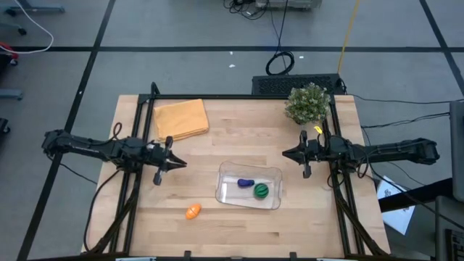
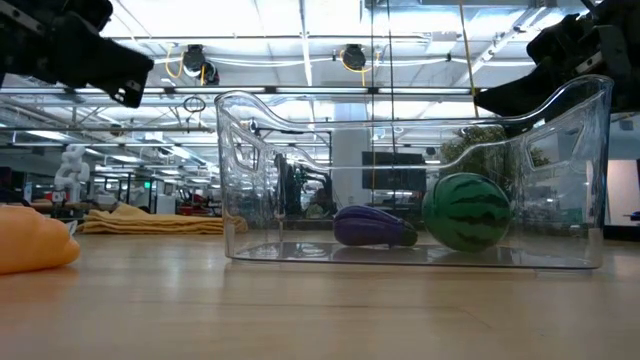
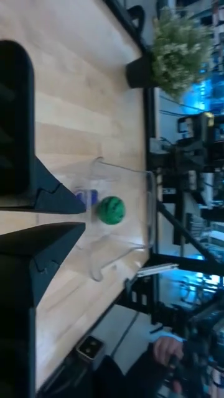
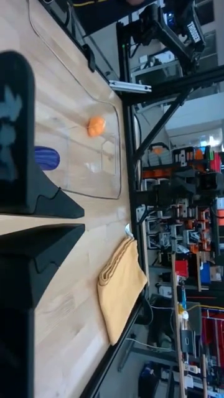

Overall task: Pick and placing Produce into tupperware
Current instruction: Put the orange croissant into the transparent bin

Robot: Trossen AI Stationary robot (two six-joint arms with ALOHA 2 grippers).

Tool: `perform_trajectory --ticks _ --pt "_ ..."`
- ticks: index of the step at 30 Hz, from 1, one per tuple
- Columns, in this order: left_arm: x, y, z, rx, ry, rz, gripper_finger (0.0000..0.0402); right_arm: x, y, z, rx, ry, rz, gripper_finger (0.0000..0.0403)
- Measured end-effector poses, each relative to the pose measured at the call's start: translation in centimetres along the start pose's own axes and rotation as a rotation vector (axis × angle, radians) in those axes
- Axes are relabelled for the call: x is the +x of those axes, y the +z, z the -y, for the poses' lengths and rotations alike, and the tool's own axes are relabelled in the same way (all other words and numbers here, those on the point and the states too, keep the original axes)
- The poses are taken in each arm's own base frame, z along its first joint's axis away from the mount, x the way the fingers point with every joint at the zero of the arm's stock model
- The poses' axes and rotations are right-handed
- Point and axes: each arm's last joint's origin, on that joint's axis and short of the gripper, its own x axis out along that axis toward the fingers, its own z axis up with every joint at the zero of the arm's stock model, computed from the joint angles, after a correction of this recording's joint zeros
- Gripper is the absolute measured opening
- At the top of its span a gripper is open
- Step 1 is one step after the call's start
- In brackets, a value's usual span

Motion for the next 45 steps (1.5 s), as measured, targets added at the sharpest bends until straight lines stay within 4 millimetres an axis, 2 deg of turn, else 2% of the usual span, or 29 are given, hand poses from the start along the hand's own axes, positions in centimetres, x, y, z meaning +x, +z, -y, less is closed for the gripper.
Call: perform_trajectory --ticks 4,13,23,30,38,45 --pt "-0.1 0.9 0.2 0.015 -0.024 0.06 0.0037 0.0 0.0 0.0 0.0 0.0 0.0 0.0015" --pt "-0.7 4.3 0.6 0.05 -0.046 0.103 0.0037 0.0 -0.1 0.0 0.001 -0.001 -0.012 0.0016" --pt "-1.1 6.4 0.8 0.035 -0.032 0.123 0.0037 0.0 -0.1 0.0 0.004 -0.001 -0.012 0.0016" --pt "1.1 6.9 1.7 0.023 -0.1 0.027 0.0037 0.0 -0.2 0.0 0.004 -0.001 -0.016 0.0016" --pt "4.3 6.7 4.4 0.035 -0.218 -0.082 0.0037 0.0 -0.2 0.0 0.004 -0.001 -0.018 0.0016" --pt "4.7 7.8 6.6 0.104 -0.249 -0.056 0.0037 0.0 -0.3 0.0 0.005 -0.002 -0.031 0.0016"
